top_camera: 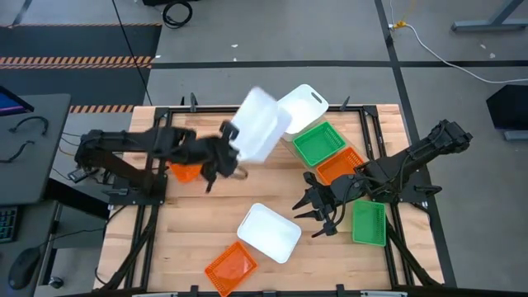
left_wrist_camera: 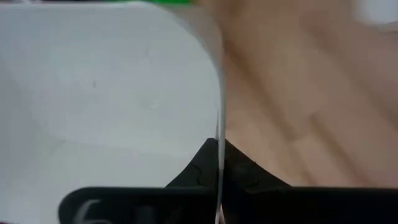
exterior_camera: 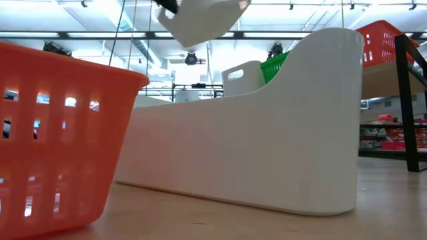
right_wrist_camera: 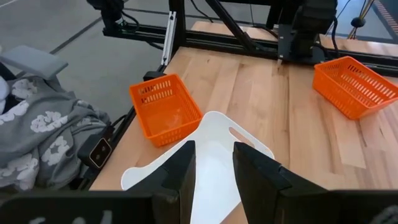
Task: Stack baskets on shelf by color
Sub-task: Stack the top white bin on top of the white bin on the shelf
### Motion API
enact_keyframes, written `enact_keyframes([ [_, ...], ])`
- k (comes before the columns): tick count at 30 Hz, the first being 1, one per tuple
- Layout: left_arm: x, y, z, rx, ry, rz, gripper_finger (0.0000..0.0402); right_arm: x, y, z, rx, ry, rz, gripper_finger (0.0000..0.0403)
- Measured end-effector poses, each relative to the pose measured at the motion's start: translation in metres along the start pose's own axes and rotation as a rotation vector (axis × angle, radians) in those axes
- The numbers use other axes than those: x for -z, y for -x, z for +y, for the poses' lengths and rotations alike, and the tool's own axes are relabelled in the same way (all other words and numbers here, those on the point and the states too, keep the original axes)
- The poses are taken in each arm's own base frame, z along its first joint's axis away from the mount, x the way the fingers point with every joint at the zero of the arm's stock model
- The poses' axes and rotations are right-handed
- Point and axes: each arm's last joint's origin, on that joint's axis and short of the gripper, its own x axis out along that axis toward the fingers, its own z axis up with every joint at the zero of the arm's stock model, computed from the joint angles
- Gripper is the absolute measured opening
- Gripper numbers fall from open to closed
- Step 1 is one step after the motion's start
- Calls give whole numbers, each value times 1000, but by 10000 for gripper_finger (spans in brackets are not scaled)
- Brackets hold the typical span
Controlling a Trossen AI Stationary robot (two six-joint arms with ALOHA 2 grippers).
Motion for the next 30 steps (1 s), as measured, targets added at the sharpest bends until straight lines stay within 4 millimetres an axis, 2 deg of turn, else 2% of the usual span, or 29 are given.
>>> enact_keyframes([
  [6, 16, -22, 44, -59, -4, 9, 1, -1, 0, 0, 3, -2, -8, 113],
  [17, 14, -72, 98, -65, -93, 29, 1, -1, 0, 0, 3, -2, -9, 113],
  [22, 12, -83, 112, -77, -138, 17, 1, 1, 0, 0, 4, -27, 10, 113],
  [30, 11, -110, 110, -23, -195, 23, 2, 7, 1, 4, 0, -173, 71, 113],
])
